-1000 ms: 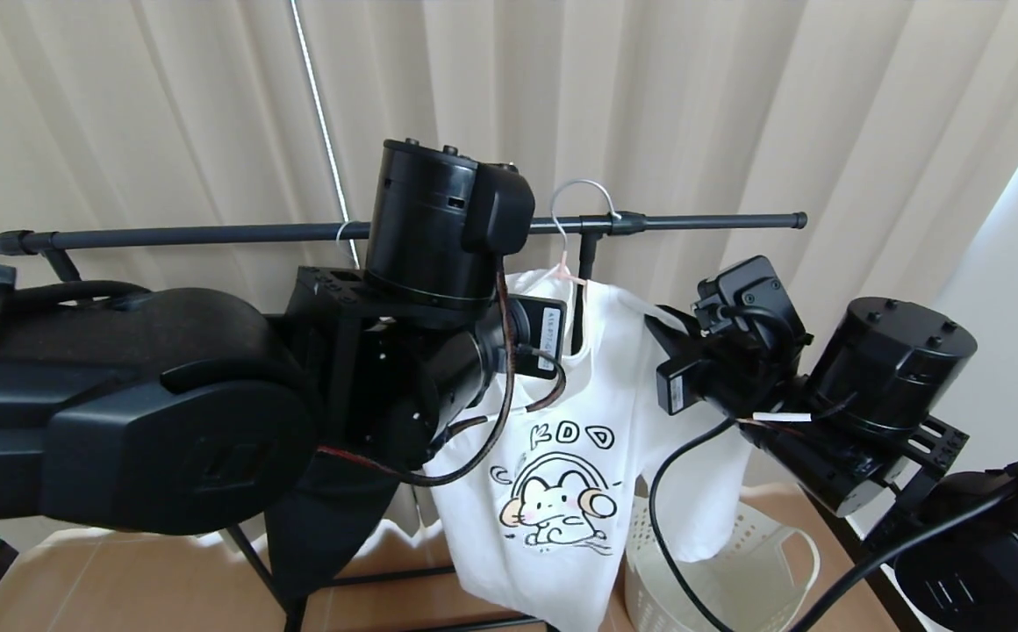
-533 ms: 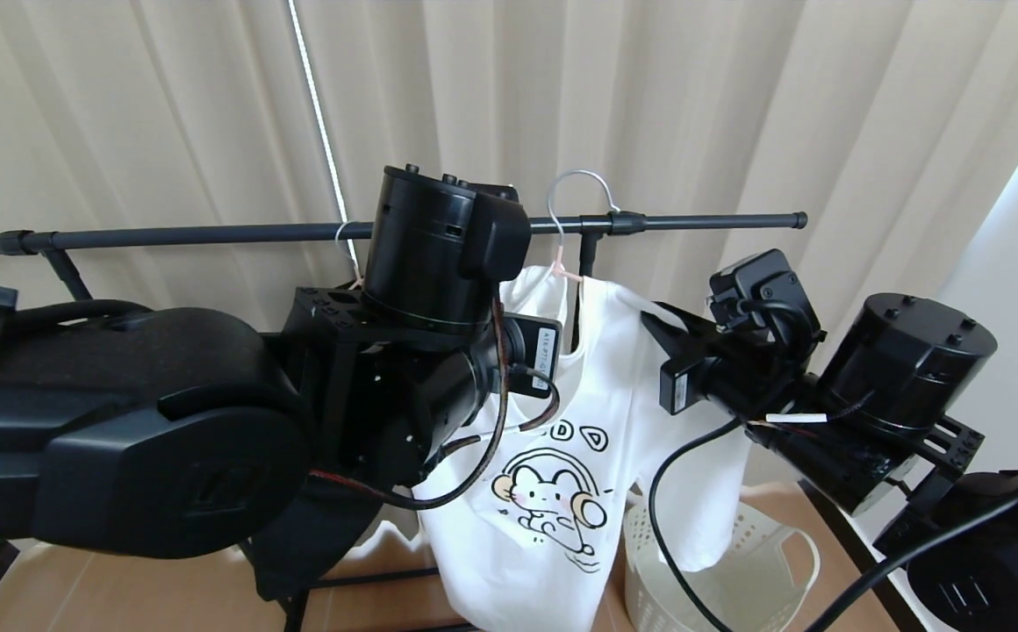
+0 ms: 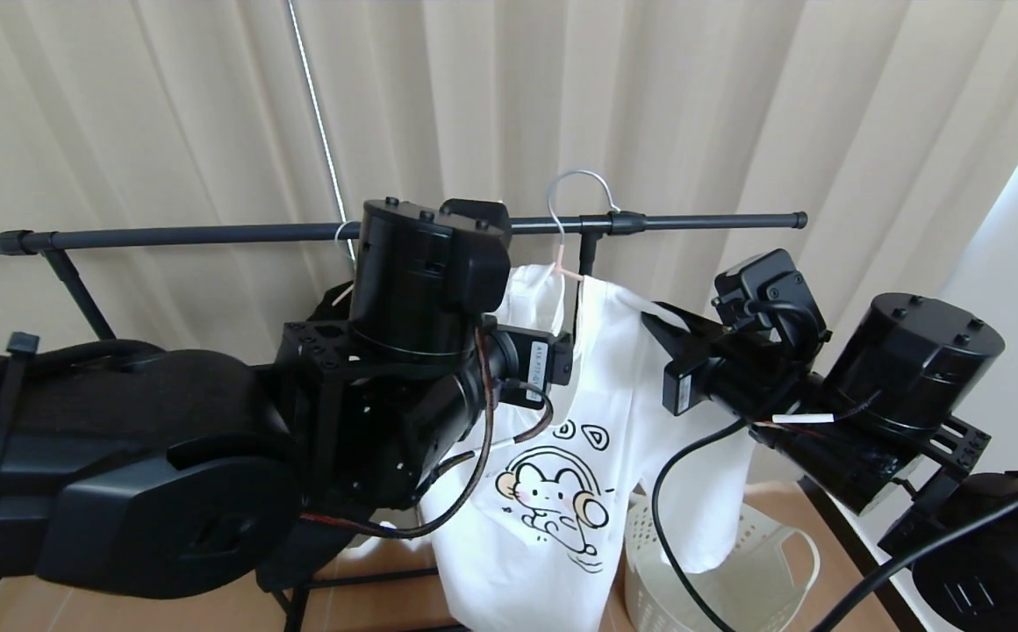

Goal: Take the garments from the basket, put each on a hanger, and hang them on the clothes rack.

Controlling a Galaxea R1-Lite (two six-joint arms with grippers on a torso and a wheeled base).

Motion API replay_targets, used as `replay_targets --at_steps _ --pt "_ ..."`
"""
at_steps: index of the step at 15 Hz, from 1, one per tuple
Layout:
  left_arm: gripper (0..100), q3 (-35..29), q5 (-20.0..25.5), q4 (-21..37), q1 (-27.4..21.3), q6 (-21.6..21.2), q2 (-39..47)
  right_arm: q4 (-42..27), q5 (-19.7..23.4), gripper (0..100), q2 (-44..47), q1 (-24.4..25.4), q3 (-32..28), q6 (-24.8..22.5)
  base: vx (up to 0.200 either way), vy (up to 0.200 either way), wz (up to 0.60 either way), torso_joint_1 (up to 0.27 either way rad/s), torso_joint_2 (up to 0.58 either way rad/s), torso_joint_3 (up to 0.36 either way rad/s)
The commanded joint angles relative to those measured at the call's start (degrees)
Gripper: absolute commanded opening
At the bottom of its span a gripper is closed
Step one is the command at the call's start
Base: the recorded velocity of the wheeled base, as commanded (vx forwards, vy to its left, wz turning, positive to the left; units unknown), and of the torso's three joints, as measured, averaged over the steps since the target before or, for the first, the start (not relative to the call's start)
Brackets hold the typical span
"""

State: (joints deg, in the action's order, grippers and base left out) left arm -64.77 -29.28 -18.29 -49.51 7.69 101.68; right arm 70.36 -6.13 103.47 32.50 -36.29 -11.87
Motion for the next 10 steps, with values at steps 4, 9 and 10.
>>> replay_targets --at_steps 4,9,10 --pt "100 9.75 0.10 -5.80 2.57 -0.84 -8.34 0.04 5.08 0 0.06 -5.25 -0.18 1.24 0.000 0.000 0.00 0.000 0.00 0.000" --pt "100 16.60 9.95 -7.20 14.96 -2.33 -13.62 0.12 14.92 0 0.06 -10.00 1.22 3.00 0.000 0.000 0.00 0.000 0.00 0.000" --pt "100 18.01 14.43 -7.20 17.34 -2.33 -13.88 0.21 17.29 0 -0.03 -10.88 1.49 3.96 0.000 0.000 0.00 0.000 0.00 0.000"
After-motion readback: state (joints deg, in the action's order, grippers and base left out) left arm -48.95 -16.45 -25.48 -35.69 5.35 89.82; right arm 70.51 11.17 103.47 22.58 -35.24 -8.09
